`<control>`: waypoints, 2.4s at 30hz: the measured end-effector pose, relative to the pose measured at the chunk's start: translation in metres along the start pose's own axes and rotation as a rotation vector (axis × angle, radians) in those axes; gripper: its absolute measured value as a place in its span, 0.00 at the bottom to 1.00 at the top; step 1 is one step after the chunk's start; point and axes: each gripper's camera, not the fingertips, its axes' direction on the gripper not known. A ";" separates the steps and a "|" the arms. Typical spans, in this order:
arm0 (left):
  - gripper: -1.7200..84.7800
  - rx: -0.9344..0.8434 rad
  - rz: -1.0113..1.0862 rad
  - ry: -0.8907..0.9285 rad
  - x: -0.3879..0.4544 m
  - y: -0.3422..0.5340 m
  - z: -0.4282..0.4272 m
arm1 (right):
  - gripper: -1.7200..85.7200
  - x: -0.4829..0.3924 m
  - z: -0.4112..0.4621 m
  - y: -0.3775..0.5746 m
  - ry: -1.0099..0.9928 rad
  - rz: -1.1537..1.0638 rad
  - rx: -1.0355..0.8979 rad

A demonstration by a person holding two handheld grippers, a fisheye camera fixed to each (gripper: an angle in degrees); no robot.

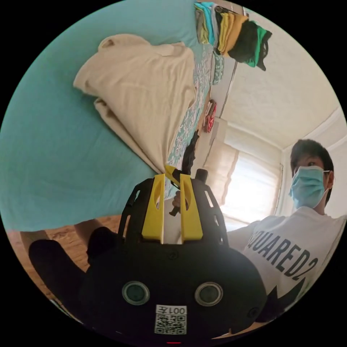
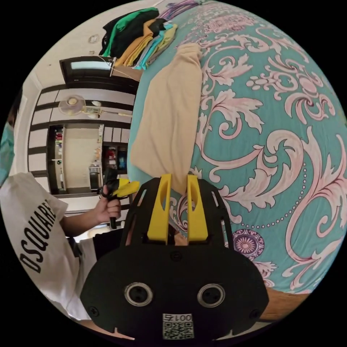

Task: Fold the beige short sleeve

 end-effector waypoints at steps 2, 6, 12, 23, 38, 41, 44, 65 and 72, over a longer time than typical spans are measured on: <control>0.06 0.050 -0.048 0.076 0.005 -0.003 -0.010 | 0.06 0.023 -0.019 -0.010 -0.105 0.038 -0.034; 0.10 0.103 -0.113 0.162 0.015 -0.006 -0.023 | 0.04 0.054 -0.040 -0.022 -0.379 0.113 -0.103; 0.19 0.268 -0.307 0.417 0.035 -0.001 -0.036 | 0.03 0.036 -0.100 -0.027 -0.644 0.103 0.038; 0.02 0.550 -0.502 0.592 0.115 -0.010 -0.090 | 0.03 -0.023 -0.201 -0.024 -0.759 0.042 0.053; 0.01 0.157 0.180 0.459 0.545 -0.215 -0.151 | 0.03 -0.227 -0.397 -0.189 -0.789 -0.326 0.382; 0.01 0.181 0.404 0.292 0.661 -0.259 -0.164 | 0.03 -0.292 -0.436 -0.255 -0.763 -0.419 0.428; 0.01 0.234 0.535 0.089 0.743 -0.277 -0.172 | 0.03 -0.347 -0.458 -0.296 -0.666 -0.466 0.456; 0.01 0.196 0.280 0.223 0.523 -0.203 -0.020 | 0.03 -0.261 -0.291 -0.163 -0.245 -0.280 0.333; 0.01 0.233 0.167 0.312 0.499 -0.151 0.048 | 0.03 -0.257 -0.271 -0.109 -0.167 -0.217 0.258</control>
